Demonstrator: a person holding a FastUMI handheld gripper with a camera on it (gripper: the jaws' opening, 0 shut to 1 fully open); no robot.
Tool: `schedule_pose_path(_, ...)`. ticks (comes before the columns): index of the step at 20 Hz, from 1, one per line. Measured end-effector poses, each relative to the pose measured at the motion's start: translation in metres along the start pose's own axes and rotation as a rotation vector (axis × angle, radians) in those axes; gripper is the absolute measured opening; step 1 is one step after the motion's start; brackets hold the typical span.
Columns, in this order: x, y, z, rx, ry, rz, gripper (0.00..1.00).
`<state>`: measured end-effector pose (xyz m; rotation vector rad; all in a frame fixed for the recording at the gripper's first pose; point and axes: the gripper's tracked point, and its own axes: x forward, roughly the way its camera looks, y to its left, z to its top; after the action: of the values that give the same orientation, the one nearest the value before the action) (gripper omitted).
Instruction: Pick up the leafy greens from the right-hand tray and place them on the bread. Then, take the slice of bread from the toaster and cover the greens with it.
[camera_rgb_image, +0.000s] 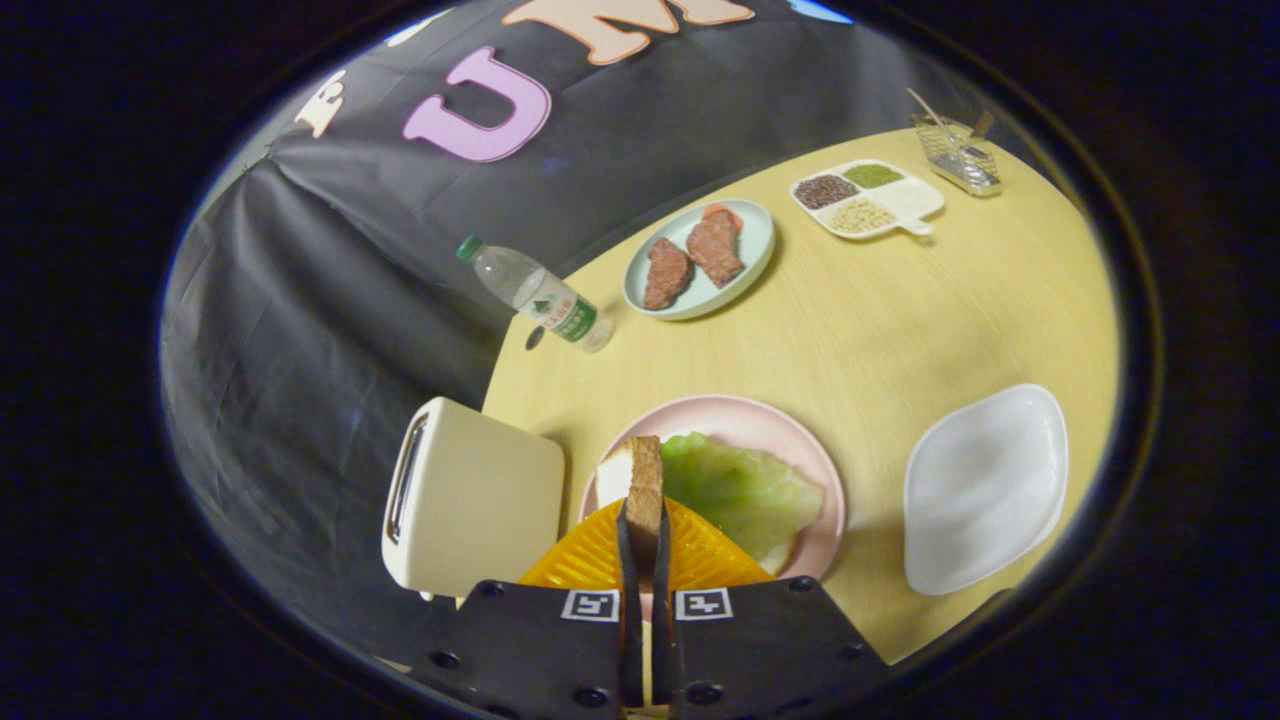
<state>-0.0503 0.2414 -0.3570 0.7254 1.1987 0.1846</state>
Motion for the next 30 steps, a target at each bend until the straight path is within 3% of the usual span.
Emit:
schedule_pose_path(5,-0.001,-0.031,-0.006,-0.067,0.007,-0.088,0.40)
schedule_pose_path(12,-0.035,-0.023,0.013,-0.161,-0.084,-0.090,0.87)
schedule_pose_path(16,-0.073,-0.001,0.053,-0.338,-0.286,-0.119,0.93)
schedule_pose_path(21,-0.136,0.037,0.104,-0.431,-0.573,-0.156,1.00)
schedule_pose_path(25,-0.185,0.051,0.136,-0.560,-0.797,-0.246,1.00)
schedule_pose_path(30,-0.204,0.070,0.136,-0.618,-0.893,-0.274,1.00)
